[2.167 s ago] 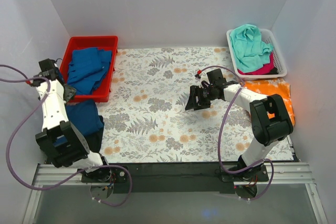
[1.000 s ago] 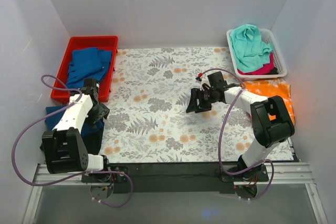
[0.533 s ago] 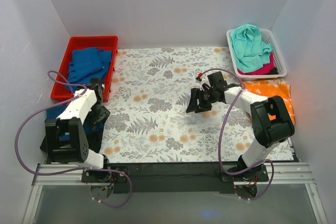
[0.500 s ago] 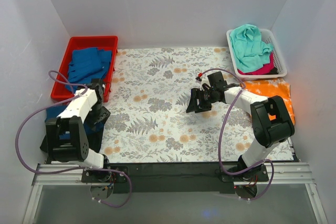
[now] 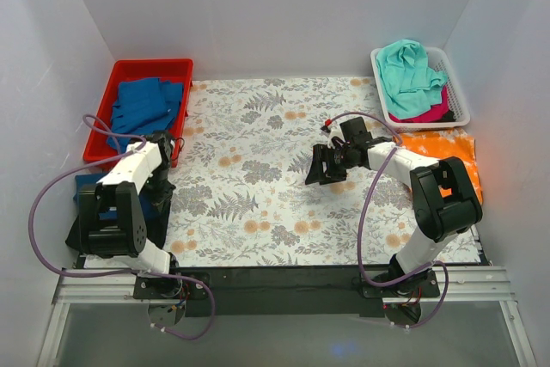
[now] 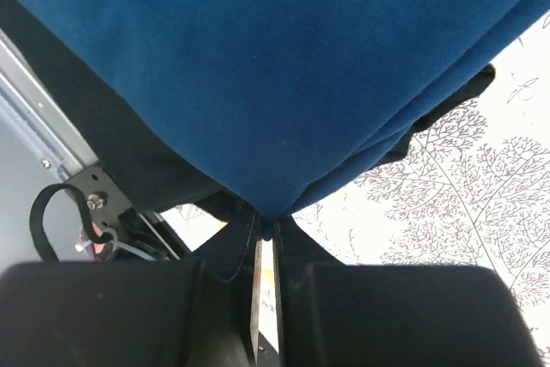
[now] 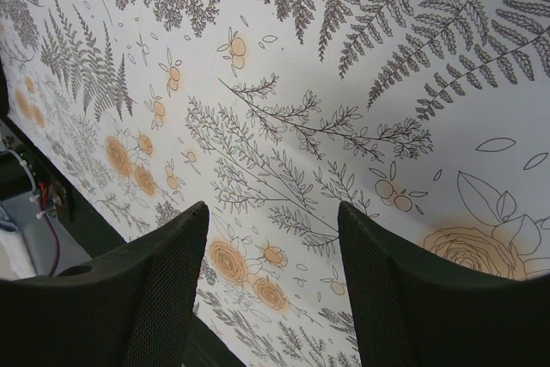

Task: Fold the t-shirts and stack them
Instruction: Put the neatly folded tshirt into the corner of the board with the left arm

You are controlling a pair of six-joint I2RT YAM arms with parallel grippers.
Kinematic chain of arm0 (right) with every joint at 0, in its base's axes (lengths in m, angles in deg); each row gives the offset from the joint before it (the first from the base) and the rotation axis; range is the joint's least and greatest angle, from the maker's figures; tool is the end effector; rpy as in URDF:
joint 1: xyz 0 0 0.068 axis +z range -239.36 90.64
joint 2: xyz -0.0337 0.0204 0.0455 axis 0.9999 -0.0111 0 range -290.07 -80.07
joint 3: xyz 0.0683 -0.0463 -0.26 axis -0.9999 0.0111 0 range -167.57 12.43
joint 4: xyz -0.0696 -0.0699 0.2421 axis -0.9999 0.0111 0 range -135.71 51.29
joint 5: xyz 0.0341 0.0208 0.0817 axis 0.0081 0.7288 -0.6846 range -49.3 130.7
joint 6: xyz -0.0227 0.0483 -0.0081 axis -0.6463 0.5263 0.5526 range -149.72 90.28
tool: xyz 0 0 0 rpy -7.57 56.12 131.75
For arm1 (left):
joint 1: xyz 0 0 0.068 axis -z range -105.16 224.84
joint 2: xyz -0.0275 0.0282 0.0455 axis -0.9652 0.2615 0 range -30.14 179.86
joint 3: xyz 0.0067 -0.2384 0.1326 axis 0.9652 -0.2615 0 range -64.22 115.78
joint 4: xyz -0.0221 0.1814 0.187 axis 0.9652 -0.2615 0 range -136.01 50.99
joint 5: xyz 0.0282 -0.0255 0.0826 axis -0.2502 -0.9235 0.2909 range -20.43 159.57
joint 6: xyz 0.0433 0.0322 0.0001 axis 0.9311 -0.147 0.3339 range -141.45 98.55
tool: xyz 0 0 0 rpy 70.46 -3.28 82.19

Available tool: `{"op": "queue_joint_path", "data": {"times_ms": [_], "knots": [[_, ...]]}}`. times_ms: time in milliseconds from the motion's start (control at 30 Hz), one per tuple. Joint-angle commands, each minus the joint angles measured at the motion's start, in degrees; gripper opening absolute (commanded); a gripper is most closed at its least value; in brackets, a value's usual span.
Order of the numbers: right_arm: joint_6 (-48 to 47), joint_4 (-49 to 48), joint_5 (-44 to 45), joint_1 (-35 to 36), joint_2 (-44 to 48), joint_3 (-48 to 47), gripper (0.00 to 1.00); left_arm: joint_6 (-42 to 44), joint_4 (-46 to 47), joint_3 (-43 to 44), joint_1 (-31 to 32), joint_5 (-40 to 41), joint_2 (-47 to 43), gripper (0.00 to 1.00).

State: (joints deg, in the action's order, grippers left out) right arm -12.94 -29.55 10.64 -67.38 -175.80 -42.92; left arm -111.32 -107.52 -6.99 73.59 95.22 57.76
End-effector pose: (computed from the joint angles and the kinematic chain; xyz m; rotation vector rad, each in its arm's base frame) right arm 0.2990 0.1400 0.1757 -0.3295 2.6015 0.9228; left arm 0.2344 0.0205 0.1993 -2.0161 2.0508 0.6298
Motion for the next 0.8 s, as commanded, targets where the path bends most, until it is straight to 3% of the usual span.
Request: {"op": "queue_joint_path", "data": {"times_ms": [0,333,767], "knots": [[0.1,-1.2,-0.1,-0.4,1.6,-0.5,0.67,-1.6,-2.6,2.3,0.5,2.1,-1.5,0.0],[0.0,-1.1,-0.5,-0.4,1.2,-0.5,0.67,-5.8,-11.2,3.0,3.0,-1.5,-10.1,0.0],[-0.3,-1.0,-0.2,-0.4,1.9,0.1,0.66,-12.0,-11.2,-9.2,3.9,-3.8,-19.7,0.0]]}}
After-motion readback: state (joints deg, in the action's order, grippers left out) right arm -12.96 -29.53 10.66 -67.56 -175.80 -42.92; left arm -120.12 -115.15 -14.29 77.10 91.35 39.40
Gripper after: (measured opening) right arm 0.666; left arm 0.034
